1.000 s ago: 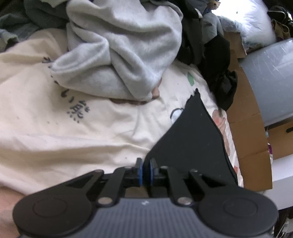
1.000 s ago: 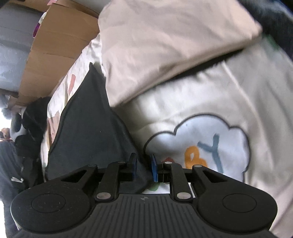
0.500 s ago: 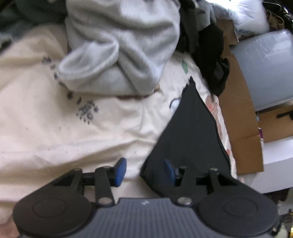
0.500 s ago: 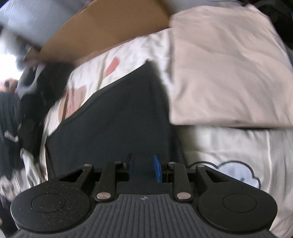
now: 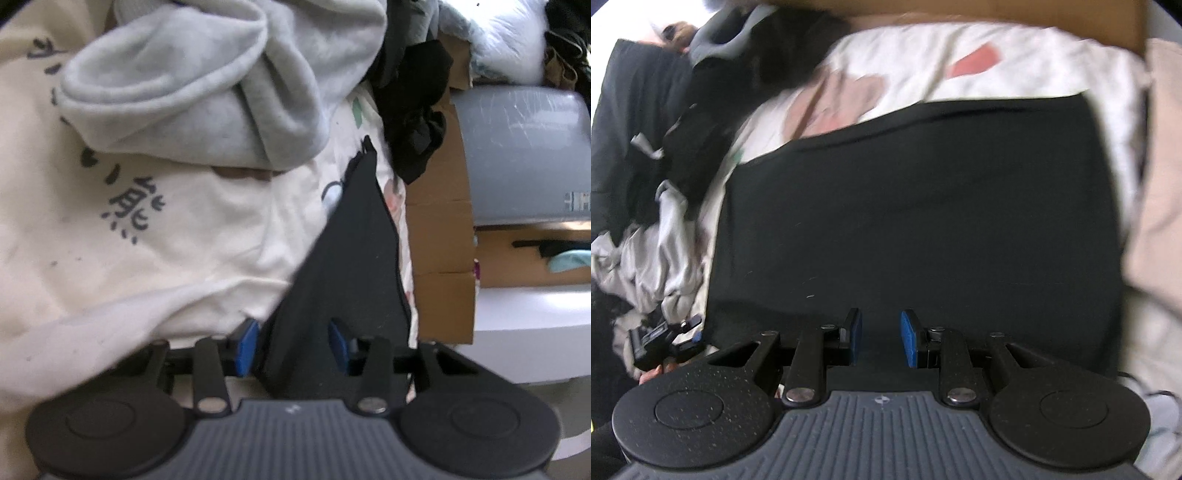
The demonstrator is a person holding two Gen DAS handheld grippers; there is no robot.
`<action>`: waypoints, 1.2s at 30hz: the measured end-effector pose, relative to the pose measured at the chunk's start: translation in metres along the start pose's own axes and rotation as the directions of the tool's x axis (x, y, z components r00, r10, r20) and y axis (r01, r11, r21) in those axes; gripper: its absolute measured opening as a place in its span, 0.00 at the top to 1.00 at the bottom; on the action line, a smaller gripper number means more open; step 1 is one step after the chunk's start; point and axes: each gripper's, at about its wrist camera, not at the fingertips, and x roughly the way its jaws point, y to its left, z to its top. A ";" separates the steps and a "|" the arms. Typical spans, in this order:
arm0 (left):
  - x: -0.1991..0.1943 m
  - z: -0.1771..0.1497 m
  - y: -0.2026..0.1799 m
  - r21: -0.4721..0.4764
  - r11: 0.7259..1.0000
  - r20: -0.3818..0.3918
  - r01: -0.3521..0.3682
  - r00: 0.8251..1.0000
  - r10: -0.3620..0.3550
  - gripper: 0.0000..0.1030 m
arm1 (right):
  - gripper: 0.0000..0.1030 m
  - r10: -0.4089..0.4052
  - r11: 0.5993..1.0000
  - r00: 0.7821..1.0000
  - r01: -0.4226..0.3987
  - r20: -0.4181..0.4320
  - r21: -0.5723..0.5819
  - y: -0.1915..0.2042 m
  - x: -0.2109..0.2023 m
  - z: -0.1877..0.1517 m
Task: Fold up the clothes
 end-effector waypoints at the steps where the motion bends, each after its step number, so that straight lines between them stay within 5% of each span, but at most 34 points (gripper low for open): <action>1: 0.001 0.000 0.000 0.000 1.000 -0.004 0.004 1.000 -0.004 0.57 | 0.76 0.017 1.000 1.000 -0.017 -0.010 -0.013 0.006 0.008 0.001; 9: 0.010 0.001 -0.002 0.004 0.999 -0.034 0.040 0.999 -0.040 0.64 | 0.76 0.088 0.985 0.988 -0.105 -0.127 -0.140 0.044 0.071 -0.012; 11: 0.010 0.001 -0.003 0.005 0.999 -0.039 0.047 0.998 -0.047 0.82 | 0.76 0.072 0.968 0.986 -0.106 -0.153 -0.227 0.058 0.084 -0.023; 14: 0.006 0.000 -0.003 0.014 0.999 -0.023 0.049 0.999 -0.049 0.96 | 0.76 0.050 0.941 0.982 -0.107 -0.182 -0.320 0.075 0.102 -0.037; 23: -0.001 -0.004 -0.007 0.020 0.998 -0.012 0.067 0.998 -0.067 0.94 | 0.77 0.003 0.847 0.979 -0.111 -0.204 -0.520 0.121 0.138 -0.065; 26: 0.002 -0.005 -0.004 0.019 0.998 -0.023 0.055 0.998 -0.055 0.87 | 0.77 0.003 0.832 0.980 -0.114 -0.201 -0.543 0.132 0.149 -0.066; 36: 0.011 -0.009 -0.005 0.015 0.998 -0.031 0.064 0.997 -0.064 0.87 | 0.79 0.009 0.799 0.983 -0.116 -0.181 -0.590 0.198 0.183 -0.064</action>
